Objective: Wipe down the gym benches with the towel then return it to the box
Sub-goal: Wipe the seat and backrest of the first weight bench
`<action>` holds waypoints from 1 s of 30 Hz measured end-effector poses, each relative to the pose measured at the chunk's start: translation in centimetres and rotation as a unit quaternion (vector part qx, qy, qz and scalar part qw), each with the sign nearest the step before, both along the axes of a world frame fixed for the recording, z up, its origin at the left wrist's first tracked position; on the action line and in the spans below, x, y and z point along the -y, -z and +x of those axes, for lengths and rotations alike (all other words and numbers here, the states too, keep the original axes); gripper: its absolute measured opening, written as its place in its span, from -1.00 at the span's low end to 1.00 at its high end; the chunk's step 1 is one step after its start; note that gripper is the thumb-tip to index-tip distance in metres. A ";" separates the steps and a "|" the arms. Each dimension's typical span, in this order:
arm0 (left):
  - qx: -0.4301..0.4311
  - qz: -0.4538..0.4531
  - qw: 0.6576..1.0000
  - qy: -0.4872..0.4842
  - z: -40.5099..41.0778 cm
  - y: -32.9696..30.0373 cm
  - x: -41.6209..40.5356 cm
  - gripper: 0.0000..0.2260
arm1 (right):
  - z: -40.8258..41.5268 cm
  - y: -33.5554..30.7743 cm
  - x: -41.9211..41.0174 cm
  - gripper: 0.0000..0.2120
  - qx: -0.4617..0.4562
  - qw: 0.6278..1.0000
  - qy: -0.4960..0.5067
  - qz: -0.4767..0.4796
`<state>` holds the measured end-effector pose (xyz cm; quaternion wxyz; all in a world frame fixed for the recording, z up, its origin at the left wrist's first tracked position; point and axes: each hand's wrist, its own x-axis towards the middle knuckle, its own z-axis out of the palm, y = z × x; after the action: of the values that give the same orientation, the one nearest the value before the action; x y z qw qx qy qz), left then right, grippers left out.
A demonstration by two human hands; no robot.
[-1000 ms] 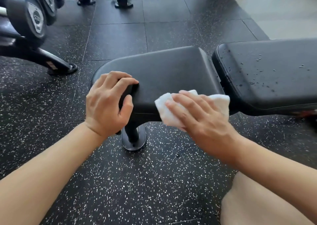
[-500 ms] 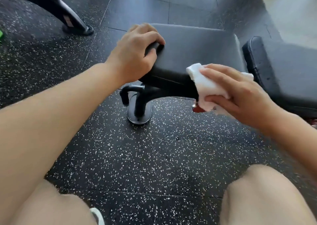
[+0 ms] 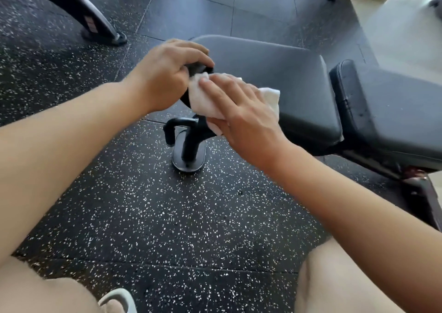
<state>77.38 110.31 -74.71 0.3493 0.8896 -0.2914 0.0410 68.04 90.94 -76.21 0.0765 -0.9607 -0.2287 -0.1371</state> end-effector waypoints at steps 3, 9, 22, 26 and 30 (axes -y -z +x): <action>-0.002 0.012 1.000 -0.009 0.0 0.1 0.1 -0.51 | -0.9 -0.6 3.6 -0.46 -0.009 1.000 -0.023 -0.007; 0.038 0.023 0.999 0.008 0.7 0.4 1.7 -0.54 | -5.2 -0.7 14.3 -0.48 -0.019 1.000 -0.004 0.019; 0.049 0.076 0.987 0.130 1.2 -0.2 10.0 -0.64 | -5.6 0.1 15.1 -0.51 -0.038 0.991 0.058 0.110; 0.040 0.085 0.980 0.176 0.6 -1.0 15.0 -0.66 | -7.6 -0.4 17.1 -0.58 -0.023 0.964 0.106 0.242; 0.044 0.110 0.973 0.198 -0.4 -1.0 19.2 -0.67 | -9.4 -2.1 21.1 -0.61 0.022 0.966 0.144 0.213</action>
<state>77.02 91.16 -73.72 0.2376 0.8445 -0.4795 -0.0215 58.59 69.81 -74.12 0.2534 -0.9419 -0.0547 -0.2134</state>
